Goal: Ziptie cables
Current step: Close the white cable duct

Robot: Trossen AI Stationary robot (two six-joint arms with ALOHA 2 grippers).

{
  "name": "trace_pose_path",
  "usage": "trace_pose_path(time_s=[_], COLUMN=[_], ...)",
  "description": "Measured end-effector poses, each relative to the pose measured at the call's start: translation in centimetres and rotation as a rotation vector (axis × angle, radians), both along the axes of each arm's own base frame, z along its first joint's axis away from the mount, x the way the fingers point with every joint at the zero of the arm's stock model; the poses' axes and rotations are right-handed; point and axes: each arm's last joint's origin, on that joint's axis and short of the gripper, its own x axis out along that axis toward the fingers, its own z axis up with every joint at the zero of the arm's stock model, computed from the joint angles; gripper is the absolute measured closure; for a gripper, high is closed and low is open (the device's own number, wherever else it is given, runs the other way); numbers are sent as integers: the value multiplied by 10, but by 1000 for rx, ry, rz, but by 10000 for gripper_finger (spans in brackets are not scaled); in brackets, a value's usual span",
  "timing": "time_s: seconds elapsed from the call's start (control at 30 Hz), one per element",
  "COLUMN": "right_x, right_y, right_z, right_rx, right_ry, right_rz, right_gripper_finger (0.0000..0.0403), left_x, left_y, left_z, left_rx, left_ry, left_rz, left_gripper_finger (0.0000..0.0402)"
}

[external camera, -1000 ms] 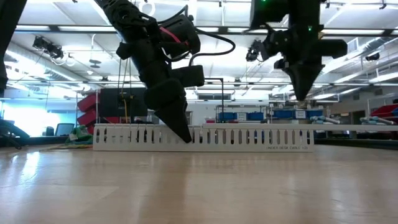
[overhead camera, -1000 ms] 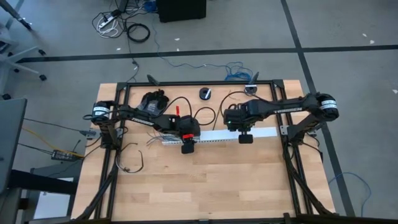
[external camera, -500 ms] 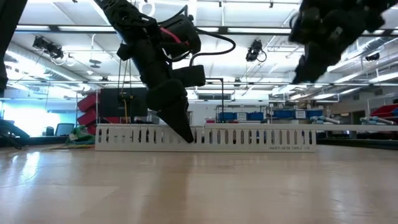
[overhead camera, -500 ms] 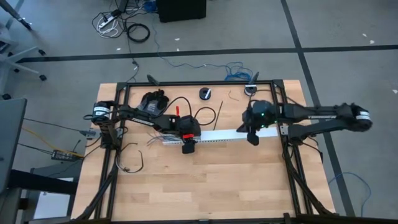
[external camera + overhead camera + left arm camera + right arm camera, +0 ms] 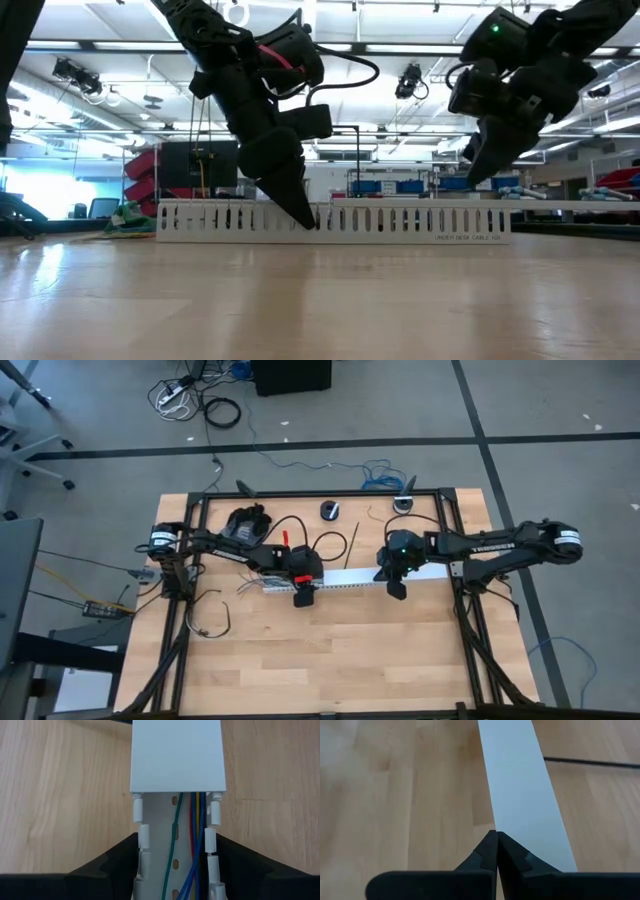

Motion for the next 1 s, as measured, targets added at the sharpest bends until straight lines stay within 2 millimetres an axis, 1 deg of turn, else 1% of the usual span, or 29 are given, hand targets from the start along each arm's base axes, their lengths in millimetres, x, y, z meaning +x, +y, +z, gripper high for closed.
trace_pose_path(time_s=[0.37,0.63,1.0], right_x=[1,5,10], right_y=[-1,-5,-5], right_z=[-2,-13,-13], right_rx=[-29,-35,-29], right_ry=[13,62,27], right_rz=[-16,-30,-8], right_gripper_finger=[403,403,403], left_x=[1,1,1], left_y=[0,0,0], left_z=[0,1,1], left_rx=[2,5,0], left_ry=[-7,-8,-17], left_rz=[-2,-8,-15], left_gripper_finger=[178,178,178])
